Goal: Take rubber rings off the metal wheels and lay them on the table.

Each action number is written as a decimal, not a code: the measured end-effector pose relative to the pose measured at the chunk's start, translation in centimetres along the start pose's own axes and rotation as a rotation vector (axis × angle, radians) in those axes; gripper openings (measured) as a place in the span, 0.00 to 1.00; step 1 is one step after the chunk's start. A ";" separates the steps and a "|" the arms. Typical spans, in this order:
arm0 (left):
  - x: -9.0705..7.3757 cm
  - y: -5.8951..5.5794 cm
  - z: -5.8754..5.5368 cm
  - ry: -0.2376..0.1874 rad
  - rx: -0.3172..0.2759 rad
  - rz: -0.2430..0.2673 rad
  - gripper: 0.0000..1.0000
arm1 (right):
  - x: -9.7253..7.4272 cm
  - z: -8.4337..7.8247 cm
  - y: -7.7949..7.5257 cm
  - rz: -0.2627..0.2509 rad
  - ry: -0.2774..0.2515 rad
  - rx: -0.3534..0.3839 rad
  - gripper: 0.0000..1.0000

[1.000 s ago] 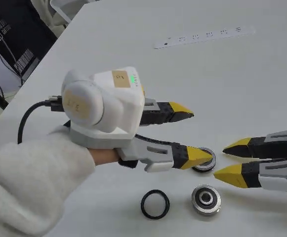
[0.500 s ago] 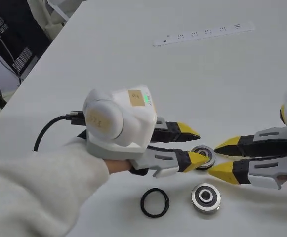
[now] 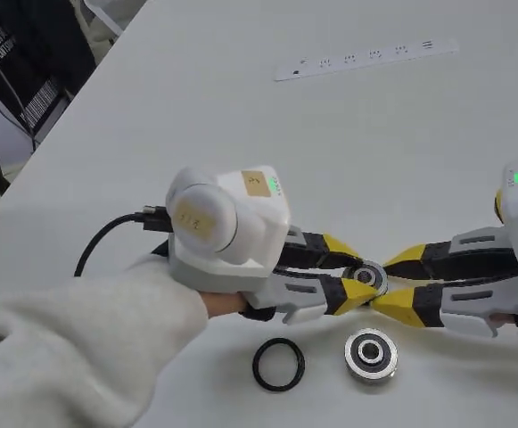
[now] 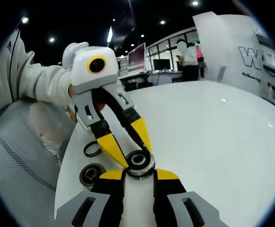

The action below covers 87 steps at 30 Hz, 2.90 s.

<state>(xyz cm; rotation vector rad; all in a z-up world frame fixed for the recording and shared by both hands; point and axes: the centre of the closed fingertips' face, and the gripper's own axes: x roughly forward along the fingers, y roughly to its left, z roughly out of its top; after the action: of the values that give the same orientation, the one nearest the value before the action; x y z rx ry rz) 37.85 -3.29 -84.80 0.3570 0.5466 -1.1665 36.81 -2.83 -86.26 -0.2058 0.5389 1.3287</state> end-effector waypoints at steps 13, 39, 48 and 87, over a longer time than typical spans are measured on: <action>0.0 0.1 -0.1 -0.026 0.003 0.000 0.14 | -0.4 -0.3 -0.1 -0.001 0.007 -0.028 0.13; 0.2 0.3 -0.1 -0.040 -0.006 0.003 0.13 | -0.4 -0.4 -0.3 -0.015 0.024 -0.081 0.13; 0.2 0.2 -0.1 -0.034 -0.004 0.009 0.13 | -0.6 -0.6 -0.8 -0.045 0.042 -0.114 0.00; 0.2 -0.4 -0.1 -0.027 0.020 0.014 0.13 | -1.8 0.5 -1.0 0.116 -0.147 0.754 0.00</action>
<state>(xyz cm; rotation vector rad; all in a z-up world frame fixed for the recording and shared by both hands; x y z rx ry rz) 37.52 -3.58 -84.98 0.3613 0.5082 -1.1626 37.59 -4.43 -85.14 0.5450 0.8945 1.1551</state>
